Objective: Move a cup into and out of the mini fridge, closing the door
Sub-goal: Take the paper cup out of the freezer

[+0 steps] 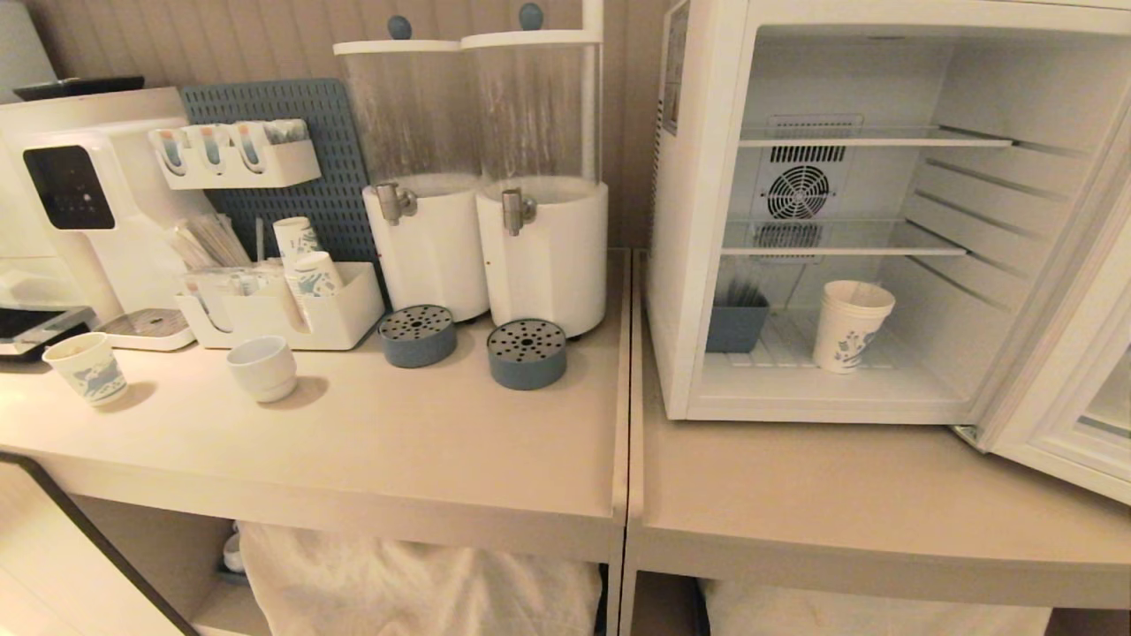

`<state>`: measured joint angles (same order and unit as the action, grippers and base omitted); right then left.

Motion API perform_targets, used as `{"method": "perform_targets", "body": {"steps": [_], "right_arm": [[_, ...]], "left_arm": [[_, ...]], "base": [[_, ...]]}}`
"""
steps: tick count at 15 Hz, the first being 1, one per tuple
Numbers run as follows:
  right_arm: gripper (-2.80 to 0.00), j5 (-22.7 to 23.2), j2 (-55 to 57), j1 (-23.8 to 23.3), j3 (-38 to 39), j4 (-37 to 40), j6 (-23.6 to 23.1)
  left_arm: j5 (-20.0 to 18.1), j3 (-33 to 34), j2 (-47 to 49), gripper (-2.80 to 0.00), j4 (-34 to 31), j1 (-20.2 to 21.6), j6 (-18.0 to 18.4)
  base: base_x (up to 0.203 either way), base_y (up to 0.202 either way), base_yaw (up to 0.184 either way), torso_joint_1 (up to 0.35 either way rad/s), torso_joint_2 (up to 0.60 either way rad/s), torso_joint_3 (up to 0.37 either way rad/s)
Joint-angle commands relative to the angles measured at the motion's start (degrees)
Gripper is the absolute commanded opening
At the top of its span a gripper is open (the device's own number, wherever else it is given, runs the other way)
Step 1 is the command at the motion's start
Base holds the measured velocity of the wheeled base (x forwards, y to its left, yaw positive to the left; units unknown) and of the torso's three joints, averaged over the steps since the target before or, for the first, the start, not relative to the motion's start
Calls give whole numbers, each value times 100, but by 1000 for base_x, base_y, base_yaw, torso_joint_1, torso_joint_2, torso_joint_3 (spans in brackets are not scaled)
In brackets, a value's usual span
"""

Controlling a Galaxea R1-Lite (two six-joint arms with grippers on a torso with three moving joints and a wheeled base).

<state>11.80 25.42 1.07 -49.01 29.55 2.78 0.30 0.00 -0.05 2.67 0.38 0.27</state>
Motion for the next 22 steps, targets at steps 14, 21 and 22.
{"method": "perform_targets", "body": {"steps": [14, 21, 22], "right_arm": [[0, -764, 6649, 354, 2079, -8007, -203], [0, -1748, 8233, 823, 2433, -10326, -483], [0, -1751, 8315, 817, 2363, -10347, -484]], "left_arm": [[5, 105, 5, -280, 5, 6, 0], [-4, 105, 5, -280, 5, 1, -88], [-4, 105, 5, -280, 5, 6, -97]], "base": [[0, 0, 0, 0, 0, 0], [0, 0, 0, 0, 0, 0], [0, 0, 0, 0, 0, 0]]}}
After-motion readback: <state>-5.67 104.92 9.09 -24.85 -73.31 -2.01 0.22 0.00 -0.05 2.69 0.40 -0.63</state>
